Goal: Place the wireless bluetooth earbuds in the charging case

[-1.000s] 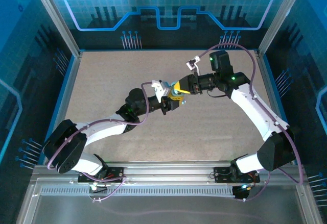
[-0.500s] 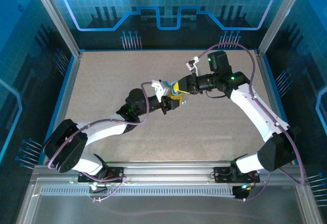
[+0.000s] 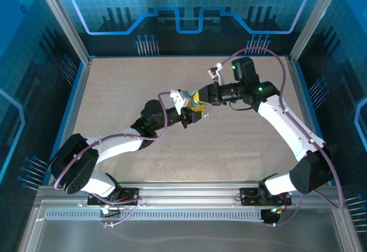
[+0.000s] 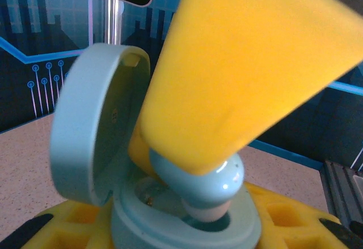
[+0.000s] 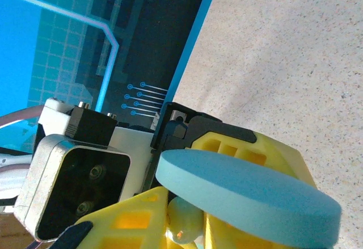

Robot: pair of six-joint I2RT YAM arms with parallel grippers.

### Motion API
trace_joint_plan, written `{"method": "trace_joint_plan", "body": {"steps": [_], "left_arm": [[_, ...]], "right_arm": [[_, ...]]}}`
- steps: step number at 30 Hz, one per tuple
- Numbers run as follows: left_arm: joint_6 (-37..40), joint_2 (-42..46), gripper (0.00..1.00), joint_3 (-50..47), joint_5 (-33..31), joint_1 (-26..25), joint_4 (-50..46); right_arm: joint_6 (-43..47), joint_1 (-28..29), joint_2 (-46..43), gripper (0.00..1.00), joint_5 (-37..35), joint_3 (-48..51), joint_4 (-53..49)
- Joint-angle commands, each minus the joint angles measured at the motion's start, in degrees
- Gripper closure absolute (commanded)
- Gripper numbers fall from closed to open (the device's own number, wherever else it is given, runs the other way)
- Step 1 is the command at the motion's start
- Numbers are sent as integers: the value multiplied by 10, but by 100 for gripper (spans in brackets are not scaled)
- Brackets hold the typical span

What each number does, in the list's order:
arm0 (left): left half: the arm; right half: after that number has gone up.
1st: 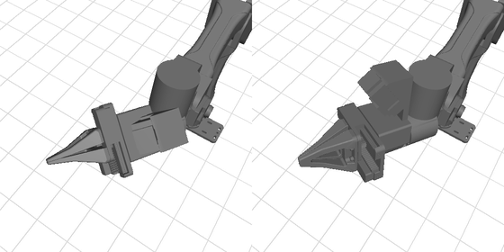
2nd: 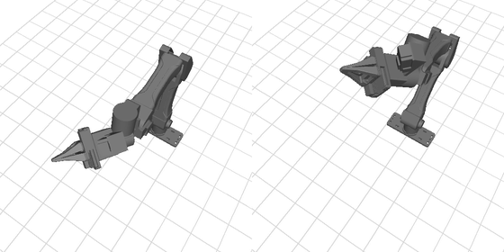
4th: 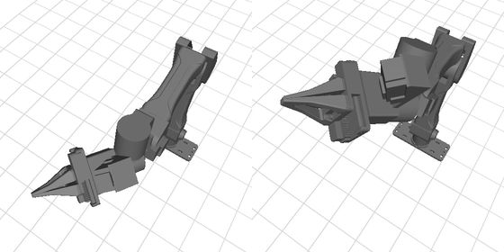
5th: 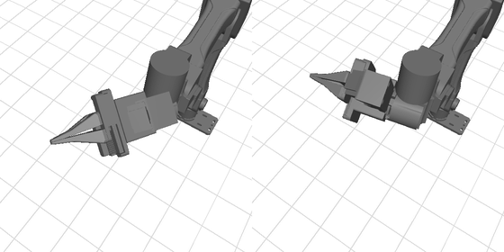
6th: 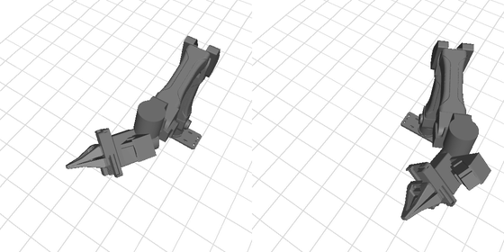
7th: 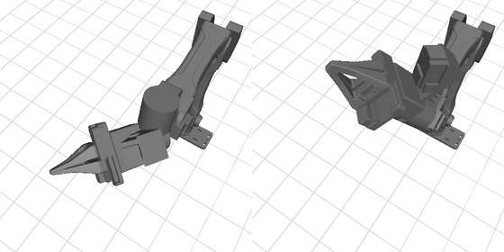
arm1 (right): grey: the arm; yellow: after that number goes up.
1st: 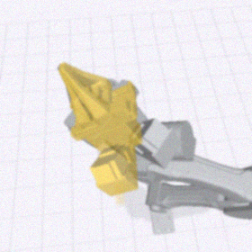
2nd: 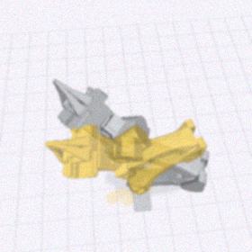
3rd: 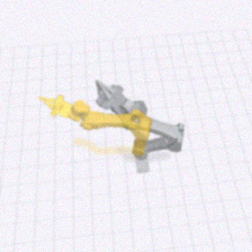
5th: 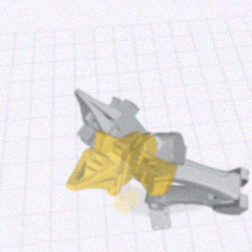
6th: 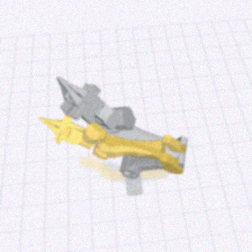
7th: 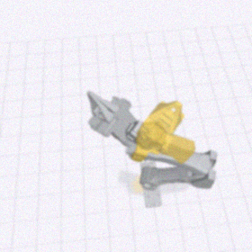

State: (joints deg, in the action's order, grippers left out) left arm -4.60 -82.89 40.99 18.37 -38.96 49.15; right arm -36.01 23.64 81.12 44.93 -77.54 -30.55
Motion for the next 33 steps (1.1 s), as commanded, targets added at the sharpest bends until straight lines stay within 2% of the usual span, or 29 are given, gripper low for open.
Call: {"method": "trace_joint_plan", "body": {"steps": [1, 10, 20, 33], "left_arm": [[-4, 1, 70, 12, 1, -11, 52], [-5, 3, 70, 9, -12, -12, 69], [-2, 5, 70, 8, -14, -11, 67], [13, 15, 70, 0, -21, -11, 52]], "right_arm": [[18, 13, -6, 77, -29, -16, -21], [60, 25, 8, 74, -66, -41, -92], [67, 29, 12, 70, -98, -55, -119], [65, 28, -12, 55, -109, -78, -128]]}}
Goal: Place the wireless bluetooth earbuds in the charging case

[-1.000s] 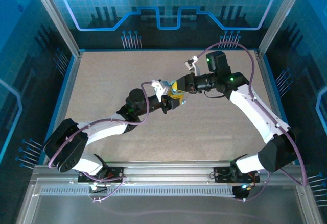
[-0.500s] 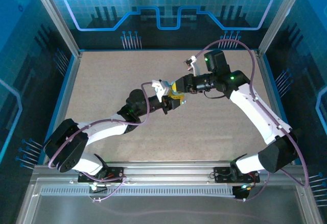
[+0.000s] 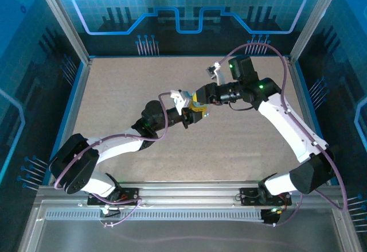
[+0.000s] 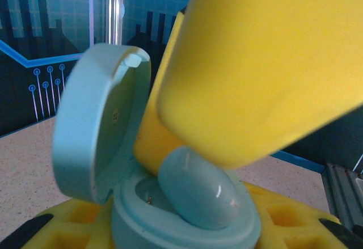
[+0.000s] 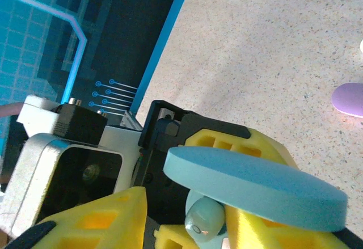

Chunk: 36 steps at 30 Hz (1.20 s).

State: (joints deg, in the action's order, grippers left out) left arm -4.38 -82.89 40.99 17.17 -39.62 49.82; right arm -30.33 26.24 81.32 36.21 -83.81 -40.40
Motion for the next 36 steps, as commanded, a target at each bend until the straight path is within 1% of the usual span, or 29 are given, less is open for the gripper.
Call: {"method": "trace_joint_plan", "body": {"steps": [1, 6, 12, 14, 16, 20, 23, 29, 36], "left_arm": [[12, 16, 70, -1, -11, -5, 44], [20, 21, 70, -6, -16, -5, 40], [28, 27, 70, -11, -17, -5, 38], [34, 29, 70, -13, -17, -5, 40], [40, 31, 70, -16, -13, -5, 48], [45, 32, 70, -18, -7, -5, 57], [44, 31, 70, -16, -5, -5, 63], [41, 26, 70, -13, 4, -5, 69], [39, 26, 70, -10, 15, -6, 67]], "right_arm": [[9, 2, -18, 54, -23, -18, -29], [15, -10, -45, 49, -21, -19, -21], [23, -28, -83, 48, 4, -1, 16], [19, -33, -99, 51, 3, 15, 37], [13, -39, -103, 56, 1, 25, 45], [14, -38, -86, 70, 6, 19, 25], [23, -28, -67, 76, 9, 7, 6], [23, -8, -40, 78, 6, 4, 4], [23, 10, -12, 78, 1, -9, 9]]}}
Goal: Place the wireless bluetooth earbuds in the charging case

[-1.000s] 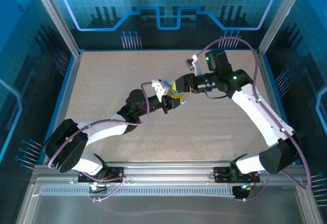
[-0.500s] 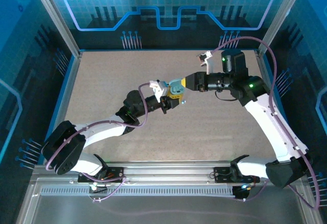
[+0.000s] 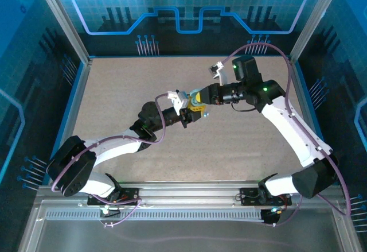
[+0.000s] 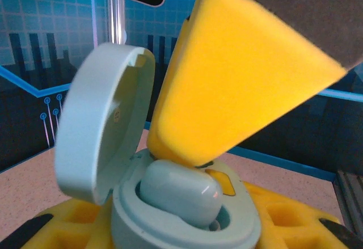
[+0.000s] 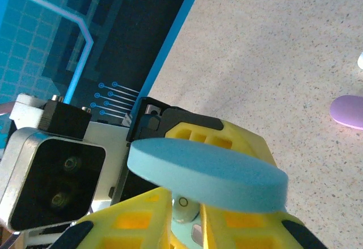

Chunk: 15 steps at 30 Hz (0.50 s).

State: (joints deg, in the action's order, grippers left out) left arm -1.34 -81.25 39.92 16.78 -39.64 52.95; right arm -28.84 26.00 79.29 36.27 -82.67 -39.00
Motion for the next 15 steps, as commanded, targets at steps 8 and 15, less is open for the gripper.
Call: {"method": "trace_joint_plan", "body": {"steps": [8, 15], "left_arm": [[9, 10, 70, 1, 17, -5, 32], [11, 14, 70, -2, 4, -5, 30]], "right_arm": [[20, 30, 22, 75, 10, -34, -13], [34, 30, 17, 68, -28, -42, -47]]}}
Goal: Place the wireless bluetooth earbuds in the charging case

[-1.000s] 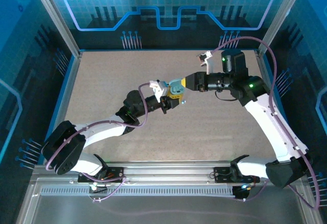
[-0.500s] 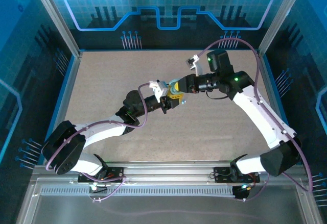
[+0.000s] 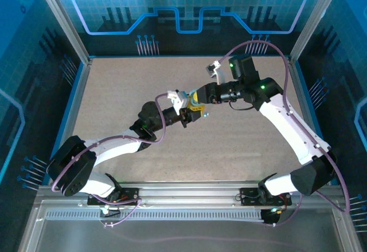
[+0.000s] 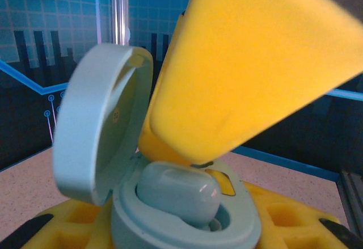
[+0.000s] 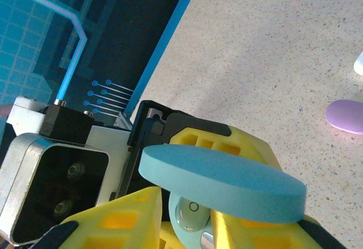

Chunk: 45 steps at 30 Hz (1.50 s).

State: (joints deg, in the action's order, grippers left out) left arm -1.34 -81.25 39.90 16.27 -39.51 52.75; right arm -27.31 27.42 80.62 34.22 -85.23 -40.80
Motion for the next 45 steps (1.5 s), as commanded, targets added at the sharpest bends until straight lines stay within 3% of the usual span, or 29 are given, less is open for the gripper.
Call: {"method": "trace_joint_plan", "body": {"steps": [1, 5, 12, 18, 22, 26, 30, 39, 45], "left_arm": [[12, 14, 70, -3, 7, -7, 32], [14, 16, 70, -5, 2, -7, 30], [20, 25, 70, -14, -14, -7, 22], [22, 32, 70, -21, -22, -7, 24], [25, 44, 70, -28, -28, -7, 23], [34, 64, 70, -36, -40, -7, 13], [43, 88, 70, -43, -50, -7, -5], [54, 119, 70, -53, -61, -6, -29], [61, 133, 70, -54, -67, -6, -46]], "right_arm": [[22, 17, 5, 67, -10, -20, -35], [35, 17, 0, 64, -12, -26, -47], [23, -11, -72, 61, -4, 3, 19], [-5, -79, -133, 59, -52, 64, 72], [-32, -148, -122, 58, -80, 116, 83], [-25, -186, -31, 58, -56, 141, 77], [33, -173, 113, 60, -52, 96, 35], [154, -115, 397, 58, -90, -116, -91], [189, -90, 498, 57, -127, -224, -147]]}}
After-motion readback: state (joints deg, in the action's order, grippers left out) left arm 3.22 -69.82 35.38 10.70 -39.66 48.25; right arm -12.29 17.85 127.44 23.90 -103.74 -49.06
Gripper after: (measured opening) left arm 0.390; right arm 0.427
